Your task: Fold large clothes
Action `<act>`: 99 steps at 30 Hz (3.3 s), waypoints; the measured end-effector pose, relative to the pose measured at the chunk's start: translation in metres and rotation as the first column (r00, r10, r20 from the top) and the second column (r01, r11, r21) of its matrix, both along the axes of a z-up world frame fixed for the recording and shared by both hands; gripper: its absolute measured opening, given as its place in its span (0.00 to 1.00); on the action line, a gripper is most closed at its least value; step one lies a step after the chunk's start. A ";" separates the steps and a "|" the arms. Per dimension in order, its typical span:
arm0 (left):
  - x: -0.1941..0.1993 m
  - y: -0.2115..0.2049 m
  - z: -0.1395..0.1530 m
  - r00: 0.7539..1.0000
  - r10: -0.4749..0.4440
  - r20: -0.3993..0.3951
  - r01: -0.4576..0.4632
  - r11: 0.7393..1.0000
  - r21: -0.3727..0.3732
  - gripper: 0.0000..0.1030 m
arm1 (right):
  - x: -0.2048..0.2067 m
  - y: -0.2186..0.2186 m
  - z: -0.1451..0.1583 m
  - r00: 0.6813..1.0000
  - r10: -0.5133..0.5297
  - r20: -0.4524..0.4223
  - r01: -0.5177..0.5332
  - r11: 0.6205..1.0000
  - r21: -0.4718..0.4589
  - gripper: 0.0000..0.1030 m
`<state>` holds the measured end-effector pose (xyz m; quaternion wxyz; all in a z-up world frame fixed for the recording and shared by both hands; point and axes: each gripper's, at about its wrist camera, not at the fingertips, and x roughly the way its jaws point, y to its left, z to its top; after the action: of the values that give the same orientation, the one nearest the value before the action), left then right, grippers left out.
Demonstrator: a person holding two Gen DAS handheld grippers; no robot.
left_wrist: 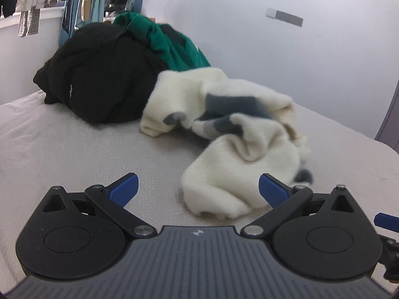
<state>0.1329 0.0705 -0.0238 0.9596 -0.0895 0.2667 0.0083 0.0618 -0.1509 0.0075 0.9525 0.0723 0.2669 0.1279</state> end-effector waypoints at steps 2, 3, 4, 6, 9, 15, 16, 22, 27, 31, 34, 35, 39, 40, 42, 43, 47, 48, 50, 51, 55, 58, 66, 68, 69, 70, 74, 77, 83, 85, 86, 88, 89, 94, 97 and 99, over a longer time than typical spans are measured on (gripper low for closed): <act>0.014 0.008 -0.005 1.000 0.001 -0.009 -0.001 1.000 -0.014 1.00 | 0.013 0.003 -0.003 1.000 0.007 -0.011 -0.007 1.000 0.021 1.00; 0.019 0.011 -0.007 1.000 -0.001 -0.013 0.001 1.000 -0.028 1.00 | 0.019 0.005 -0.004 1.000 0.012 -0.014 -0.011 1.000 0.029 1.00; 0.026 0.014 -0.009 1.000 -0.004 -0.015 0.003 0.999 -0.046 1.00 | 0.025 0.007 -0.006 1.000 0.014 -0.016 -0.013 0.999 0.037 1.00; 0.039 0.020 -0.013 1.000 -0.009 -0.016 0.007 0.996 -0.085 1.00 | 0.037 0.010 -0.010 1.000 0.014 -0.015 -0.013 0.999 0.051 1.00; 0.057 0.027 -0.018 1.000 -0.019 -0.001 0.018 0.988 -0.154 1.00 | 0.056 0.012 -0.016 1.000 0.015 -0.009 -0.014 0.996 0.092 1.00; 0.088 0.031 -0.027 0.997 -0.070 0.020 0.073 0.952 -0.298 0.98 | 0.091 0.012 -0.027 1.000 0.009 -0.001 -0.009 0.987 0.158 0.93; 0.093 0.030 -0.028 0.996 -0.083 0.025 0.087 0.947 -0.311 0.95 | 0.096 0.013 -0.029 1.000 0.013 0.002 -0.013 0.987 0.159 0.92; 0.118 0.020 -0.044 0.989 -0.147 0.026 0.147 0.928 -0.343 0.76 | 0.120 0.023 -0.043 0.997 0.073 0.014 -0.074 0.982 0.173 0.76; 0.133 0.012 -0.068 0.983 -0.185 -0.007 0.174 0.934 -0.313 0.62 | 0.139 0.030 -0.063 0.989 0.148 -0.019 -0.141 0.965 0.223 0.63; 0.139 0.014 -0.078 0.983 -0.180 -0.020 0.165 0.936 -0.312 0.44 | 0.144 0.031 -0.073 0.988 0.154 -0.026 -0.141 0.953 0.267 0.54; 0.141 0.017 -0.076 0.984 -0.173 -0.034 0.154 0.935 -0.318 0.30 | 0.142 0.027 -0.067 0.987 0.156 -0.036 -0.140 0.950 0.281 0.21; 0.137 0.019 -0.075 0.984 -0.178 -0.029 0.159 0.932 -0.326 0.27 | 0.140 0.026 -0.063 0.988 0.149 -0.032 -0.134 0.950 0.282 0.13; 0.124 0.016 -0.067 0.974 -0.227 -0.009 0.210 0.913 -0.350 0.15 | 0.126 0.026 -0.043 0.992 0.126 0.003 -0.122 0.962 0.243 0.09; 0.121 0.013 -0.066 0.969 -0.246 -0.007 0.227 0.906 -0.356 0.14 | 0.123 0.024 -0.038 0.993 0.115 0.015 -0.115 0.966 0.230 0.09; 0.112 0.003 -0.062 0.959 -0.284 0.000 0.266 0.897 -0.354 0.14 | 0.113 0.016 -0.028 0.995 0.093 0.042 -0.100 0.969 0.226 0.08; 0.109 -0.001 -0.061 0.952 -0.307 0.002 0.288 0.890 -0.355 0.13 | 0.105 0.010 -0.021 0.996 0.076 0.053 -0.086 0.970 0.229 0.08; 0.089 -0.024 -0.057 0.918 -0.397 0.000 0.371 0.856 -0.362 0.13 | 0.078 -0.007 -0.006 0.997 0.029 0.075 -0.045 0.974 0.222 0.08; 0.083 -0.029 -0.055 0.909 -0.416 0.002 0.389 0.848 -0.360 0.13 | 0.068 -0.011 -0.003 0.996 0.020 0.082 -0.037 0.976 0.215 0.08; 0.070 -0.038 -0.051 0.895 -0.446 0.007 0.419 0.836 -0.355 0.12 | 0.051 -0.018 0.004 0.996 0.005 0.088 -0.023 0.979 0.203 0.08; 0.063 -0.042 -0.049 0.888 -0.460 0.010 0.432 0.826 -0.362 0.12 | 0.044 -0.020 0.007 0.996 -0.002 0.088 -0.015 0.980 0.197 0.08; 0.034 -0.054 -0.043 0.860 -0.510 0.025 0.480 0.790 -0.381 0.11 | 0.014 -0.034 0.017 0.994 -0.023 0.110 0.001 0.980 0.199 0.08; 0.017 -0.056 -0.036 0.856 -0.516 0.027 0.487 0.789 -0.373 0.11 | -0.007 -0.041 0.019 0.993 -0.004 0.120 -0.020 0.980 0.196 0.08; -0.025 -0.024 -0.016 0.911 -0.410 0.035 0.389 0.828 -0.404 0.09 | -0.022 -0.032 0.008 0.986 0.137 0.092 -0.158 0.947 0.279 0.09; -0.037 -0.017 -0.016 0.928 -0.371 0.039 0.353 0.837 -0.418 0.09 | -0.018 -0.023 0.005 0.981 0.173 0.086 -0.191 0.939 0.287 0.11; -0.039 -0.014 -0.014 0.937 -0.347 0.042 0.331 0.842 -0.426 0.09 | -0.018 -0.019 0.003 0.978 0.193 0.080 -0.208 0.934 0.290 0.11; -0.044 -0.010 -0.010 0.945 -0.324 0.045 0.311 0.846 -0.433 0.09 | -0.016 -0.013 0.002 0.974 0.212 0.074 -0.225 0.930 0.290 0.12; -0.055 0.012 0.003 0.969 -0.235 0.076 0.244 0.858 -0.452 0.08 | -0.019 -0.001 -0.002 0.959 0.277 0.068 -0.284 0.915 0.287 0.28; -0.054 0.033 0.013 0.984 -0.159 0.085 0.180 0.866 -0.467 0.08 | -0.023 0.001 -0.002 0.943 0.323 0.086 -0.334 0.898 0.285 0.49; -0.034 0.079 0.014 0.999 0.054 0.005 -0.046 0.888 -0.458 0.07 | -0.021 -0.012 0.000 0.950 0.295 0.100 -0.312 0.896 0.317 0.60; -0.026 0.093 0.008 0.991 0.123 -0.059 -0.136 0.879 -0.458 0.07 | -0.011 -0.018 -0.001 0.961 0.264 0.083 -0.276 0.901 0.334 0.60; -0.022 0.098 0.003 0.986 0.140 -0.095 -0.168 0.869 -0.465 0.07 | -0.005 -0.020 -0.002 0.966 0.249 0.071 -0.258 0.907 0.334 0.60; -0.013 0.104 -0.006 0.979 0.156 -0.134 -0.201 0.860 -0.470 0.07 | 0.012 -0.022 -0.004 0.976 0.213 0.039 -0.214 0.924 0.318 0.60; -0.009 0.104 -0.009 0.978 0.156 -0.141 -0.205 0.860 -0.468 0.07 | 0.020 -0.021 -0.007 0.980 0.199 0.024 -0.197 0.932 0.305 0.60; 0.001 0.088 -0.010 0.982 0.127 -0.138 -0.173 0.901 -0.399 0.13 | 0.067 -0.021 -0.024 0.991 0.121 -0.055 -0.104 0.963 0.248 0.60; 0.004 0.081 -0.004 0.989 0.129 -0.078 -0.148 0.930 -0.335 0.48 | 0.091 -0.023 -0.035 0.992 0.089 -0.086 -0.067 0.971 0.231 0.60; 0.002 0.079 0.003 0.991 0.129 -0.022 -0.129 0.941 -0.314 0.55 | 0.107 -0.023 -0.042 0.993 0.069 -0.096 -0.047 0.975 0.216 0.60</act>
<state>0.1344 0.1494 -0.0208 0.9302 -0.2585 0.2588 0.0287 0.1687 -0.1734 -0.0340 0.9200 0.1727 0.3024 0.1799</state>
